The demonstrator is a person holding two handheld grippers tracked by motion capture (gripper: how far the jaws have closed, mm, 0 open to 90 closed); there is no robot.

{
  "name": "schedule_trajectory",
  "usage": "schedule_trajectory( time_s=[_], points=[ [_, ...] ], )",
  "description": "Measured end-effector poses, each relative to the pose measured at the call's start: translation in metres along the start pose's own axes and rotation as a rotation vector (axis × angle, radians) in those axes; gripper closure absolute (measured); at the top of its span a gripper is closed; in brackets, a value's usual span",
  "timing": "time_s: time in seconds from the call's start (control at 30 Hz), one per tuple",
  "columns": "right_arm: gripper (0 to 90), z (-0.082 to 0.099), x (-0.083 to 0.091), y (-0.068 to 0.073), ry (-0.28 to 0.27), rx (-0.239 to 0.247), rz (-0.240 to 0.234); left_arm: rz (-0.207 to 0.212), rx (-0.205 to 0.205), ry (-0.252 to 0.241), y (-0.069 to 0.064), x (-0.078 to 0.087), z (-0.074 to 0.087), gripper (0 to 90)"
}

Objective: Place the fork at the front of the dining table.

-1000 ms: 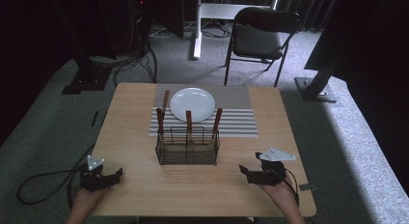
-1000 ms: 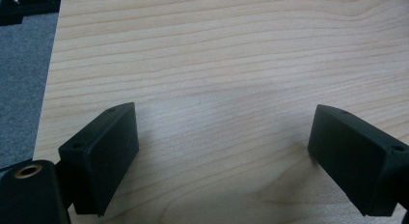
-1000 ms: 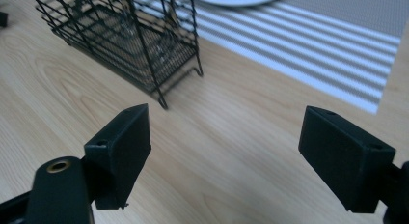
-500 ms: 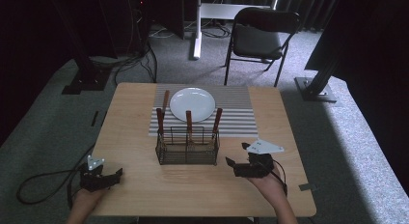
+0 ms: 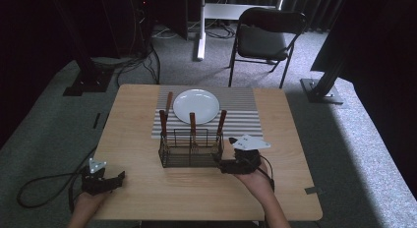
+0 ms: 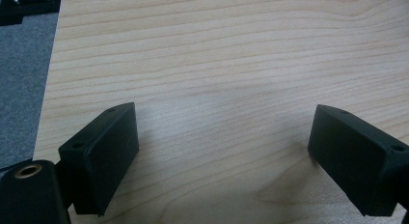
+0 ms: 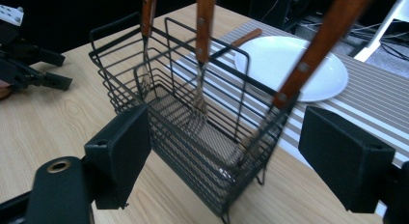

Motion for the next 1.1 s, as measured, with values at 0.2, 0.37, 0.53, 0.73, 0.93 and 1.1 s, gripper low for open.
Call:
schedule_trajectory(
  time_s=[0.2,0.37,0.53,0.73,0.93,1.1],
  points=[
    [20.8,-0.014,-0.016,0.017,-0.022,-0.003,0.019,0.0,0.0,0.001,0.0,0.0,0.0,10.4],
    [20.9,-0.024,-0.028,0.025,-0.031,-0.011,0.04,0.001,0.0,0.0,0.0,0.0,0.0,10.4],
    [20.9,-0.032,-0.039,0.028,-0.052,-0.051,0.083,0.001,0.0,0.002,0.0,0.0,0.0,10.4],
    [21.0,-0.041,-0.052,0.032,-0.062,-0.08,0.118,0.001,0.0,-0.001,0.0,0.0,0.0,10.4],
    [22.8,-0.046,-0.066,0.035,-0.048,-0.11,0.135,0.0,-0.001,0.0,0.0,0.0,0.0,10.4],
    [27.4,-0.053,-0.077,0.034,-0.05,-0.116,0.188,0.0,0.0,-0.001,0.0,0.0,0.0,10.4]
  ],
)
Point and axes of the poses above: each handheld gripper's, and its own axes: x roughly backward along the jaws, z roughly out of its underside, y roughly to its left, the point moved 10 cm from there along -x, roughly forward along the jaws, and after that the axes turned 8 degrees about z, right-handed, at the moved point
